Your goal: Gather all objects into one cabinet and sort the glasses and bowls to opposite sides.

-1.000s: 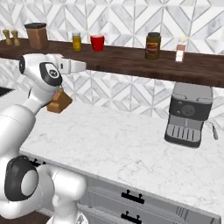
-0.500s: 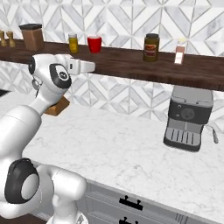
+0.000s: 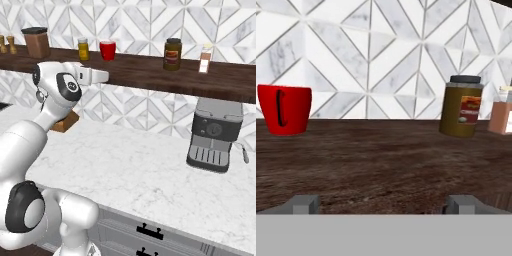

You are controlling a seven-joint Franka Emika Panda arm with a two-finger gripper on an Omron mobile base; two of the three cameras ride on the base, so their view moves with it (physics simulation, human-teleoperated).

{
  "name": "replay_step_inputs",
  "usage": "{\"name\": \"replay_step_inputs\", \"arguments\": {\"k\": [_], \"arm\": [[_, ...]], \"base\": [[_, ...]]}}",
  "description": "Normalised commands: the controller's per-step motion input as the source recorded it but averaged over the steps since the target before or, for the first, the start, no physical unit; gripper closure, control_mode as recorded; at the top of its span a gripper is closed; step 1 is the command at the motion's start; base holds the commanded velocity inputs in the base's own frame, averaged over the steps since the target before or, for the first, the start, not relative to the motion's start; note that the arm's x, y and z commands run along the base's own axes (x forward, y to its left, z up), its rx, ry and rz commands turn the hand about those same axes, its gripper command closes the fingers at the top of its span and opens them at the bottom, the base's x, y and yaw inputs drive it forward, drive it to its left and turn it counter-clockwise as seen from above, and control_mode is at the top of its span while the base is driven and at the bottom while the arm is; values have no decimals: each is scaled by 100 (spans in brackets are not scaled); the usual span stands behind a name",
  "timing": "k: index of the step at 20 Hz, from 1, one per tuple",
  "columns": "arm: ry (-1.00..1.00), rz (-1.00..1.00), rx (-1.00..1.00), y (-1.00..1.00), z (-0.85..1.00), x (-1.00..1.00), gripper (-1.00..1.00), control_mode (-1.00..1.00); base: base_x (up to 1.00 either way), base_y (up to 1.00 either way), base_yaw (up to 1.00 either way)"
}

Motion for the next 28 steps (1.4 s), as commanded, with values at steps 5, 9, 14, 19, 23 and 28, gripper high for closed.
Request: {"name": "replay_step_inputs", "arguments": {"k": [5, 9, 14, 19, 23, 28], "arm": [[0, 0, 0, 0, 0, 0, -100, 100], [0, 0, 0, 0, 0, 0, -100, 100], [-11, 0, -4, 5, 0, -1, -100, -100], [-14, 0, -2, 18, 15, 1, -100, -100], [-10, 0, 0, 21, 24, 7, -100, -100], [-1, 1, -1, 18, 3, 0, -100, -100]], "base": [[0, 0, 0], [0, 0, 0], [0, 0, 0], [0, 0, 0], [0, 0, 0], [0, 0, 0]]}}
